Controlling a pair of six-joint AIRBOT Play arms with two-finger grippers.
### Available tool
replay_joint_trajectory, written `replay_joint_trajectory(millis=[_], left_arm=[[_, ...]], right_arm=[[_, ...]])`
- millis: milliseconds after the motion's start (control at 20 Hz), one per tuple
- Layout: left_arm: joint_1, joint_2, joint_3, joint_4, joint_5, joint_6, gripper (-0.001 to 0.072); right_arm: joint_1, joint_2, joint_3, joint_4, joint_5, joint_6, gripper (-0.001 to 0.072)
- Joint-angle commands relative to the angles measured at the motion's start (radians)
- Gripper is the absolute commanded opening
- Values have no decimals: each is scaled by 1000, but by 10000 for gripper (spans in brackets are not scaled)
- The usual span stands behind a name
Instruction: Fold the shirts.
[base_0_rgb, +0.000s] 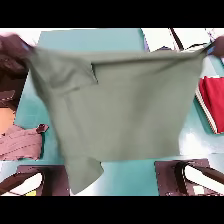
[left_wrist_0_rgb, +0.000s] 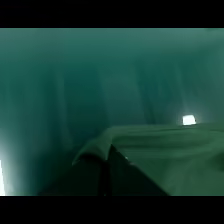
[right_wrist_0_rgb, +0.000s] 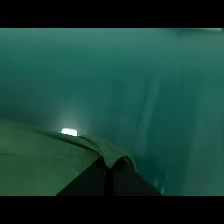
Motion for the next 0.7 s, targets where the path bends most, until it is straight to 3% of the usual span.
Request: replay_joint_trajectory(millis=[0,300,500,650], left_arm=[[0,-216,-122,-17,98,39,26],[2,-406,-4,-49,213,77,26],[1,-403,37,-34,2,118,27],[0,-402,-35,-26,-52,118,27]], right_arm=[[82,-197,-110,-96,-46,22,19],[85,-470,108,-93,-55,69,19],[82,-471,162,-103,-6,63,19],[83,-420,46,-104,-25,46,19]])
